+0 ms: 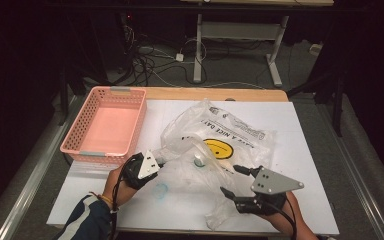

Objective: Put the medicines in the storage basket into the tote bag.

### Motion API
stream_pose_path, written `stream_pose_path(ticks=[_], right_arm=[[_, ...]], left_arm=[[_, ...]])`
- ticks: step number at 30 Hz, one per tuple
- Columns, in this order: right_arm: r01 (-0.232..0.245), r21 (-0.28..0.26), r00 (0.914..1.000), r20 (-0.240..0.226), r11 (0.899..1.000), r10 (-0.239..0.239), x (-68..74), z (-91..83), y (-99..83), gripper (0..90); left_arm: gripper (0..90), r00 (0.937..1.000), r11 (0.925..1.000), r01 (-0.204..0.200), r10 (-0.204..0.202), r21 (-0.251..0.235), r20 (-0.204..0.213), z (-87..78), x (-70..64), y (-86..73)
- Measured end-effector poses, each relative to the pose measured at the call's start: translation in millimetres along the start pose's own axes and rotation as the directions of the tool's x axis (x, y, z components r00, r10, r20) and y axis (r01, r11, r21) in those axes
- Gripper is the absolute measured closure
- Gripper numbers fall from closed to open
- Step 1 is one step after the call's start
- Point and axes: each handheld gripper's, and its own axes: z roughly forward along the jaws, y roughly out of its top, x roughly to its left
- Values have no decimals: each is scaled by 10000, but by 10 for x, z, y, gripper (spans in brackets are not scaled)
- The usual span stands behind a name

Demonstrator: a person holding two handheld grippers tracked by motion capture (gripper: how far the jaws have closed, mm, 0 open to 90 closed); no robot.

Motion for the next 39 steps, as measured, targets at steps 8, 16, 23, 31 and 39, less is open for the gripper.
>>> stream_pose_path(ticks=[8, 16, 23, 31, 39], right_arm=[[543, 1186, 9966, -683, 9915, -464, 148, -47, -376, 217], [509, 2640, 9981, -461, 9632, -401, 16, 202, -655, 551], [404, 2556, 9992, -161, 9659, -376, -76, 236, -632, 850], [428, 2041, 9928, 1014, 9780, -646, -229, 220, -509, 887], [1077, 1113, 9779, 1673, 9879, -1254, -328, 212, -310, 891]], left_arm=[[851, 9999, 9999, 137, -137, 46, -79, 24, 18, -16], [849, 9999, 9999, 142, -141, 92, -37, 62, 10, -24], [848, 9998, 9999, 127, -126, 103, -122, 137, 29, -6], [850, 9988, 9998, 161, -165, -86, -471, -6, 92, -23], [850, 9939, 9943, 297, -403, -1028, -1023, -376, 127, -116]])
